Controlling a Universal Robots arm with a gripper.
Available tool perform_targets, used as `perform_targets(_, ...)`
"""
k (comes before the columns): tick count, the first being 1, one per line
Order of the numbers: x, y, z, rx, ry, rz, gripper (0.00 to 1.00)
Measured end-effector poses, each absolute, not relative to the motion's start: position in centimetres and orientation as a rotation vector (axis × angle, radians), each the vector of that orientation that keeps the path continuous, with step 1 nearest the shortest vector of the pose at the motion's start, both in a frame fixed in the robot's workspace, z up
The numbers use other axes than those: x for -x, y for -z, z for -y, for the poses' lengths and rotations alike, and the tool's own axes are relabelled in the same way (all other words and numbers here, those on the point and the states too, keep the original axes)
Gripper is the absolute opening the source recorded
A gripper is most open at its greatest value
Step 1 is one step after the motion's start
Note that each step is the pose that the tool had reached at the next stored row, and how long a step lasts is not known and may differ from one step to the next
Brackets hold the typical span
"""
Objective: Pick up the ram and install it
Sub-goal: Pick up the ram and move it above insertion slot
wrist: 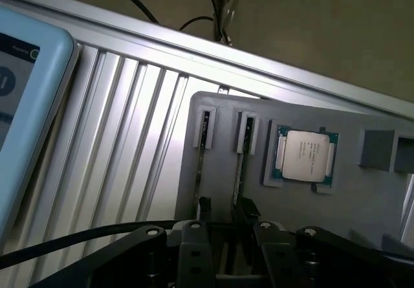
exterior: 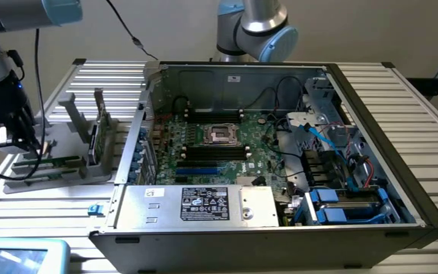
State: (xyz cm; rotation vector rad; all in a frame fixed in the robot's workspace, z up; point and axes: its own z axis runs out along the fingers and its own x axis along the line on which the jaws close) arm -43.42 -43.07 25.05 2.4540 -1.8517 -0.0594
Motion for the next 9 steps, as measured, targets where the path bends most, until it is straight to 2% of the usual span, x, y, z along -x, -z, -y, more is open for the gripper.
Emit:
perform_targets(4, 43.43, -25.01, 42.84, -2.468, 0.019, 1.843, 0.3)
perform_targets(9, 43.43, -24.8, 42.64, -2.478, 0.006, 1.835, 0.3)
